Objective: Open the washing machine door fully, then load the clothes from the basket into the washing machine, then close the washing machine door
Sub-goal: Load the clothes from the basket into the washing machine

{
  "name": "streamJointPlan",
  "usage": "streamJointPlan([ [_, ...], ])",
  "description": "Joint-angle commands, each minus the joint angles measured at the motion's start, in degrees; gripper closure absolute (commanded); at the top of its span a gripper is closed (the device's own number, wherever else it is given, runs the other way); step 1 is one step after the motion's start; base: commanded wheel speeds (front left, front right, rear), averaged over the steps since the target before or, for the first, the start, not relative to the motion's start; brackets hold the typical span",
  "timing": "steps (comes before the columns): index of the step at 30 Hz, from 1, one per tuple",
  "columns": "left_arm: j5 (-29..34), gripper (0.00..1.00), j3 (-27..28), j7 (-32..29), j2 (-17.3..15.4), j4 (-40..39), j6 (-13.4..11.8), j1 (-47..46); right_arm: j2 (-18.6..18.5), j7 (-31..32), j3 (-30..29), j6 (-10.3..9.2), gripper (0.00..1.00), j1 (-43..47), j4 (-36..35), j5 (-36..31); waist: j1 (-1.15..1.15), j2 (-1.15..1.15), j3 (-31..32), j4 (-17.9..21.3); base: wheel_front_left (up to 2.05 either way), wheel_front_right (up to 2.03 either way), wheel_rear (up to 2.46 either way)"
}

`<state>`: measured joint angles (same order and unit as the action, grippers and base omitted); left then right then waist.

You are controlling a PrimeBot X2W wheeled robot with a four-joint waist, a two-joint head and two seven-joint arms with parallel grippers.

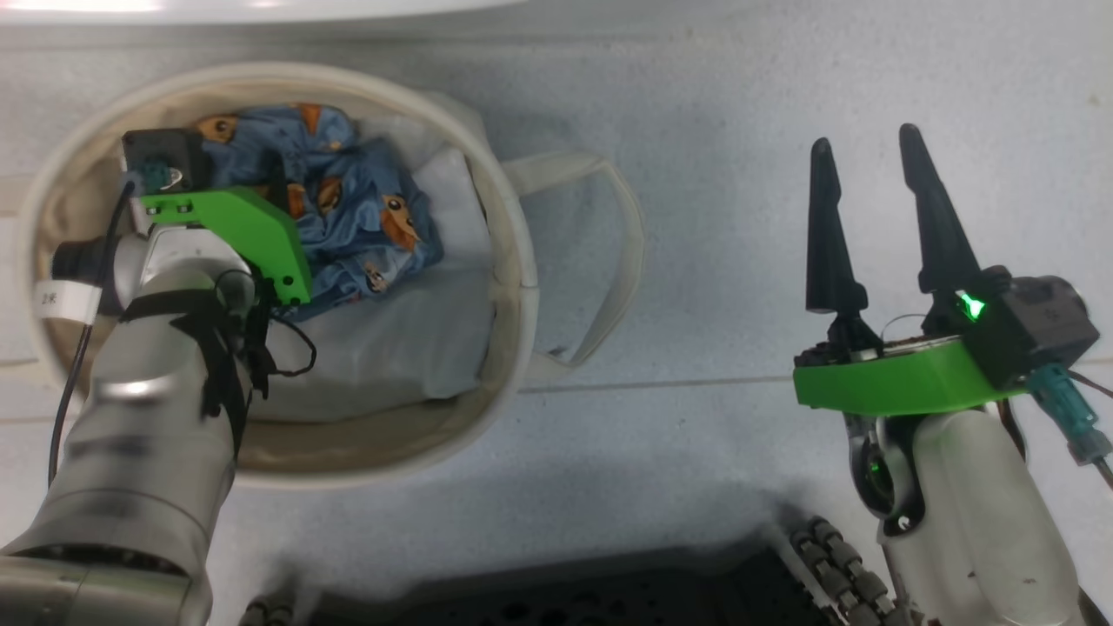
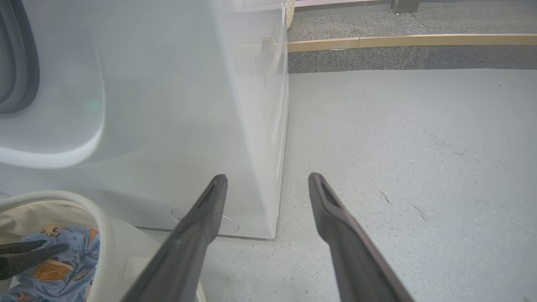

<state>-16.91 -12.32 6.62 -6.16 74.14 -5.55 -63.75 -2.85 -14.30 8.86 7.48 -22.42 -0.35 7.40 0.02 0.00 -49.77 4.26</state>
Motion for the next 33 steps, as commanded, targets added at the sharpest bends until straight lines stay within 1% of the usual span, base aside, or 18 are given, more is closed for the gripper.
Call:
streamJointPlan([
  [1, -0.2, 0.00, 0.9, -1.0, -2.7, -0.3, -1.2, 1.4, 0.0, -0.7, 0.9, 0.01, 0.00, 1.3, -2.1, -0.2, -0.02, 0.00, -2.0, 0.7, 0.00, 0.00, 0.00],
  [5, -0.8, 0.00, 1.2, -2.4, -2.5, -0.2, -3.4, 1.0, 0.0, -0.7, 0.4, 0.01, 0.00, 1.4, -2.4, -0.8, -0.02, 0.00, -2.8, 0.4, 0.00, 0.00, 0.00],
  [8, -1.1, 0.00, 1.1, -3.0, -2.1, -0.2, -3.6, 1.1, 0.0, -0.7, 0.4, 0.01, 0.00, 1.5, -2.5, -1.0, -0.02, 0.00, -3.0, 0.0, 0.00, 0.00, 0.00],
  [11, -2.0, 0.00, 1.3, -2.8, -1.2, -0.2, -2.2, 0.9, 0.0, -0.7, 0.5, 0.01, 0.00, 1.4, -2.5, -1.4, -0.02, 0.00, -3.1, -0.4, 0.00, 0.00, 0.00],
  [13, -2.3, 0.00, 1.1, -4.1, -0.7, -0.2, -0.9, 1.0, 0.0, -0.7, 0.6, 0.01, 0.00, 1.4, -2.4, -1.7, -0.02, 0.00, -3.1, -0.8, 0.00, 0.00, 0.00],
  [14, -2.5, 1.00, 1.0, -3.7, -0.5, -0.2, -0.5, 0.8, 0.0, -0.7, 0.5, 0.01, 0.00, 1.4, -2.5, -1.8, -0.02, 0.00, -3.1, -1.0, 0.00, 0.00, 0.00],
  [18, -3.1, 1.00, 1.0, -2.0, 0.2, -0.2, 0.2, 0.6, 0.0, -0.7, 0.2, 0.01, 0.00, 1.6, -2.3, -2.4, -0.02, 0.00, -3.0, -1.7, 0.00, 0.00, 0.00],
  [21, -3.3, 1.00, 0.9, 0.9, 0.6, -0.2, 0.5, 0.4, 0.0, -0.7, 0.2, 0.01, 0.00, 1.4, -2.0, -2.8, -0.02, 0.00, -2.8, -2.3, 0.00, 0.00, 0.00],
  [24, -3.7, 1.00, 0.8, 5.0, 0.9, -0.4, 2.1, 0.1, 0.0, -0.7, -0.1, 0.01, 0.00, 1.1, -2.3, -2.9, -0.02, 0.00, -1.9, -2.7, 0.00, 0.00, 0.00],
  [27, -2.9, 1.00, 0.3, 8.0, 0.5, -2.3, 2.7, 0.5, 0.0, -0.7, -0.2, 0.01, 0.00, 0.8, -2.2, -2.5, -0.02, 0.00, -0.4, -3.0, 0.00, 0.00, 0.00],
  [29, -3.4, 1.00, 1.5, 8.3, 0.1, -5.9, 3.1, 1.5, 0.0, -0.7, -0.1, 0.01, 0.00, 0.7, -2.0, -2.1, -0.02, 0.00, 1.1, -3.1, 0.00, 0.00, 0.00],
  [33, -0.7, 1.00, 3.4, 8.4, -1.2, -18.1, 3.4, 6.3, 0.0, -0.7, 0.0, 0.01, 0.00, 0.7, -1.5, -1.1, -0.02, 0.00, 5.0, -3.3, 0.00, 0.00, 0.00],
])
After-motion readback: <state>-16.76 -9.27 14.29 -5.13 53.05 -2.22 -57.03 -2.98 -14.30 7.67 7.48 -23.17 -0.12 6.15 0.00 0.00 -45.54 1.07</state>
